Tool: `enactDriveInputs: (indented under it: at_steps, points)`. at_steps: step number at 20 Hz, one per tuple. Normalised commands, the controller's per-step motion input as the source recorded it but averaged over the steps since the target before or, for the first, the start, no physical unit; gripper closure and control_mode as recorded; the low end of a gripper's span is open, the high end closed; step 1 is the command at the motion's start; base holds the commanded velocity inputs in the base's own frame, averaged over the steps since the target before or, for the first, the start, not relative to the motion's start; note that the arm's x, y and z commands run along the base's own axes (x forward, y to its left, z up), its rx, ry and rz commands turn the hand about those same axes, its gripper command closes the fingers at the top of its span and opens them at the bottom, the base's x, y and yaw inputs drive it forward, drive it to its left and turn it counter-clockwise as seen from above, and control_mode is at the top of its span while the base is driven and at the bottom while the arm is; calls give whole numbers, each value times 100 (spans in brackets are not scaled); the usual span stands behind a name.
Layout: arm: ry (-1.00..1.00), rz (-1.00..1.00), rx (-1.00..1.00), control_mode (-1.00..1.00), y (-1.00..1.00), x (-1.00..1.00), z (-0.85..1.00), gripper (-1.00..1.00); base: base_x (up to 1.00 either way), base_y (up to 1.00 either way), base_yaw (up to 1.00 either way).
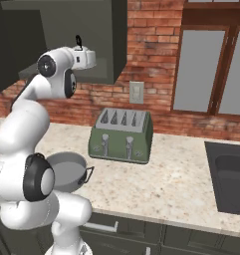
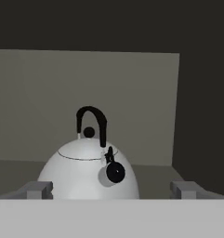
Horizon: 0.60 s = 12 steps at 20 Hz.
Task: Pick the kettle from the cabinet and place it on a stove burner. Then pick the pot from the counter and place it on another stove burner. Finally, turn both burners on.
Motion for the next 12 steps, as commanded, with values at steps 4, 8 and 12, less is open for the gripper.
enactDriveInputs:
  at_steps: [4, 8, 12]
  points:
    - [2, 0, 0, -100, 0, 15, 5, -100, 0, 0, 0]
    - [4, 3, 0, -100, 0, 16, 1, -100, 0, 0, 0]
    - [6, 4, 0, -100, 2, 15, 0, -100, 0, 0, 0]
